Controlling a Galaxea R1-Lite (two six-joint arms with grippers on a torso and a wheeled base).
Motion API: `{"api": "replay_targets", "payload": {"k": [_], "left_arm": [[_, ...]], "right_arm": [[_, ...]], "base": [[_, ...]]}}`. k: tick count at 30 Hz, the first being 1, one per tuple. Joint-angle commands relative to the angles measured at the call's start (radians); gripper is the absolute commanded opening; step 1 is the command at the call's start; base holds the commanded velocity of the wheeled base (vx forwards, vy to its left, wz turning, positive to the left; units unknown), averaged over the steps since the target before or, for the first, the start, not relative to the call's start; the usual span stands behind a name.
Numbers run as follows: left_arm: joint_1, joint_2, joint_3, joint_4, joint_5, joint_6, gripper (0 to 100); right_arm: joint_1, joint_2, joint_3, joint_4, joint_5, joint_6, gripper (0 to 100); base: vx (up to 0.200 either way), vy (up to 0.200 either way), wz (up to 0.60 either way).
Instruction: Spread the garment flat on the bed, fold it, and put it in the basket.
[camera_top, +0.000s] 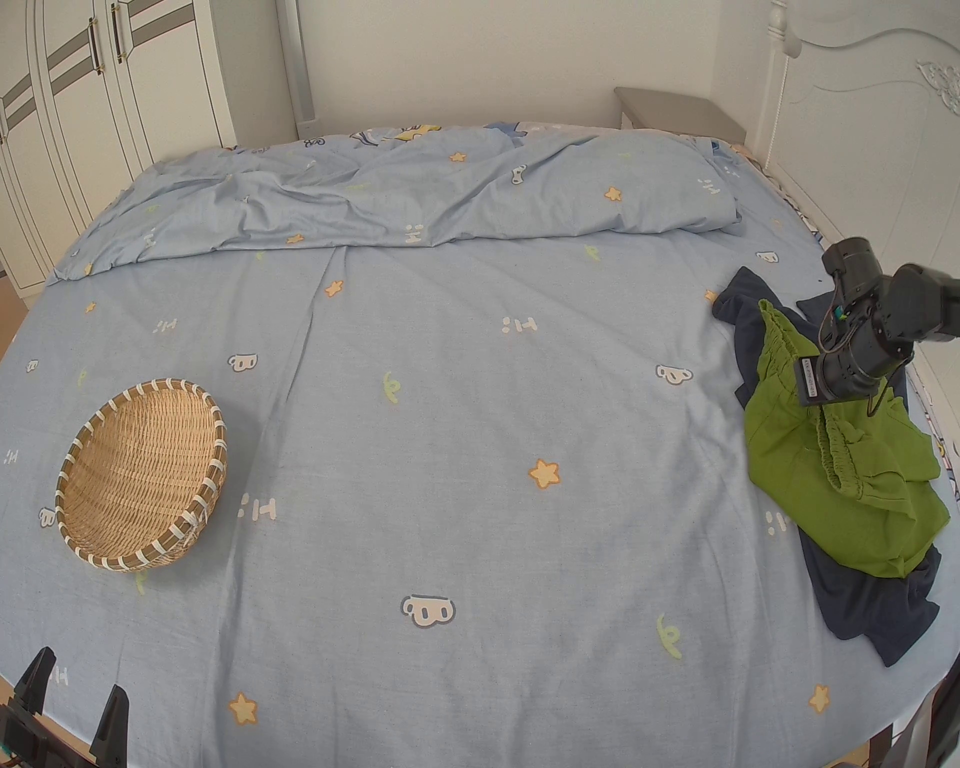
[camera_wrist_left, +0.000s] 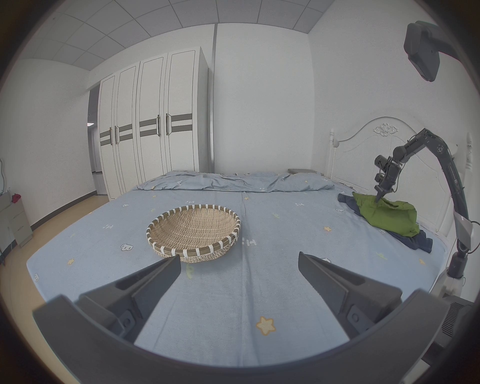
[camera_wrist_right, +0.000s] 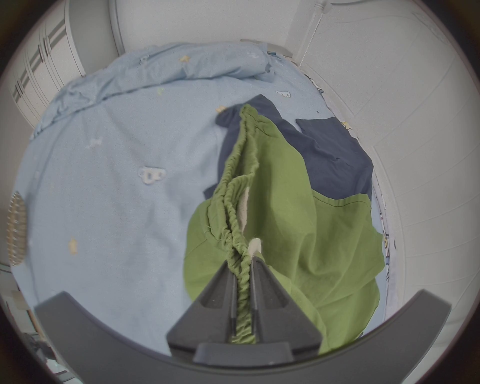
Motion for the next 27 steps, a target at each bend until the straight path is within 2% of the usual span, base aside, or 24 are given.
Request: {"api": "replay_targets", "payload": {"k": [1, 3, 5, 6, 10, 12, 13, 14, 15, 16, 22, 24, 26, 27], "left_arm": [[0.0, -0.004, 0.018, 0.0, -0.001, -0.001, 100], [0.0, -0.004, 0.018, -0.002, -0.001, -0.001, 100], [0.0, -0.004, 0.018, 0.0, 0.001, 0.001, 100], [0.0, -0.004, 0.018, 0.0, -0.001, -0.001, 100], [0.0, -0.002, 0.018, -0.002, -0.001, 0.001, 100], [0.0, -0.004, 0.018, 0.0, -0.001, -0.001, 100], [0.0, -0.004, 0.018, 0.0, -0.001, 0.001, 100], [0.0, -0.004, 0.018, 0.0, -0.001, -0.001, 100], [0.0, -0.004, 0.018, 0.0, -0.001, -0.001, 100], [0.0, -0.004, 0.018, 0.0, 0.001, -0.001, 100], [0.0, -0.004, 0.018, 0.0, -0.001, 0.001, 100], [0.0, -0.004, 0.018, 0.0, -0.001, 0.001, 100], [0.0, -0.004, 0.018, 0.0, -0.001, -0.001, 100], [0.0, -0.004, 0.018, -0.002, -0.001, -0.001, 100]], "right_arm": [[0.013, -0.105, -0.117, 0.106, 0.079, 0.055, 0], [0.036, -0.135, -0.196, 0.201, 0.153, 0.12, 0], [0.039, -0.135, -0.211, 0.215, 0.162, 0.131, 0], [0.07, -0.14, -0.282, 0.281, 0.203, 0.198, 0], [0.137, -0.142, -0.341, 0.331, 0.214, 0.289, 0], [0.197, -0.149, -0.363, 0.361, 0.216, 0.344, 0], [0.2, -0.151, -0.363, 0.362, 0.216, 0.347, 0], [0.245, -0.158, -0.363, 0.37, 0.217, 0.381, 0], [0.245, -0.158, -0.363, 0.37, 0.217, 0.381, 0], [0.305, -0.163, -0.363, 0.361, 0.231, 0.431, 0], [0.476, -0.152, -0.363, 0.31, 0.248, 0.592, 0], [0.568, -0.142, -0.363, 0.27, 0.246, 0.664, 0], [0.61, -0.129, -0.363, 0.25, 0.24, 0.69, 0], [0.654, -0.106, -0.363, 0.222, 0.239, 0.71, 0]], "base": [[0.0, 0.0, 0.0], [0.0, 0.0, 0.0], [0.0, 0.0, 0.0], [0.0, 0.0, 0.0], [0.0, 0.0, 0.0], [0.0, 0.0, 0.0], [0.0, 0.0, 0.0], [0.0, 0.0, 0.0], [0.0, 0.0, 0.0], [0.0, 0.0, 0.0], [0.0, 0.0, 0.0], [0.0, 0.0, 0.0], [0.0, 0.0, 0.0], [0.0, 0.0, 0.0]]}}
